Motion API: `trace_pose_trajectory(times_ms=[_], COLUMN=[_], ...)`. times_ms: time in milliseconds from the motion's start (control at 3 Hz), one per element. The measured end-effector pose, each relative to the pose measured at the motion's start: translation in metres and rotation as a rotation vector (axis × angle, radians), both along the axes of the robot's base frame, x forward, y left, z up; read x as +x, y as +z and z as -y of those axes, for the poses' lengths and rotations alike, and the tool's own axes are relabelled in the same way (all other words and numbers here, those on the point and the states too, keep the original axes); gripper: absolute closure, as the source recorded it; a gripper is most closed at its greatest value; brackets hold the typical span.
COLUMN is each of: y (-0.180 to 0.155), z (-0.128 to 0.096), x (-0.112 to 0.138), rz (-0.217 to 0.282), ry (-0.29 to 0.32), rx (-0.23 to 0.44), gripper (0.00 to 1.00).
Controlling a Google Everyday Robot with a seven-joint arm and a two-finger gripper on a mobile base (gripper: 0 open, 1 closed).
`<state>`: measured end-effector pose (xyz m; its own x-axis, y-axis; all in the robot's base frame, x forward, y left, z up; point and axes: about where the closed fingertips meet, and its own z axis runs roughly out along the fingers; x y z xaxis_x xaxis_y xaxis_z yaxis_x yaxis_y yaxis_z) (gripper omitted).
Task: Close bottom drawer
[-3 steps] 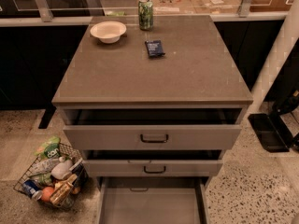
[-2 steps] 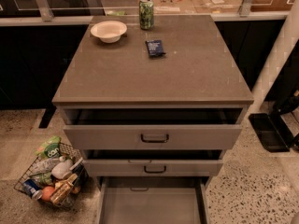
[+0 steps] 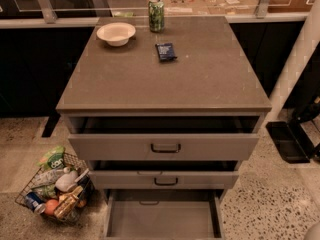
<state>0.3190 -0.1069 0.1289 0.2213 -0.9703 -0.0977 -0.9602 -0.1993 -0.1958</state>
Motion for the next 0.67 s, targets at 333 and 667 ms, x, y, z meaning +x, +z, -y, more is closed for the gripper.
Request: trace_pose_trajectory(times_ms=[333, 667], y=[0.003, 0.01], z=[0.002, 0.011], x=[0.019, 0.04], rz=[0.063, 0.14], ry=[-0.011, -0.033], rx=[-0.027, -0.065], gripper=[1.0, 1.0])
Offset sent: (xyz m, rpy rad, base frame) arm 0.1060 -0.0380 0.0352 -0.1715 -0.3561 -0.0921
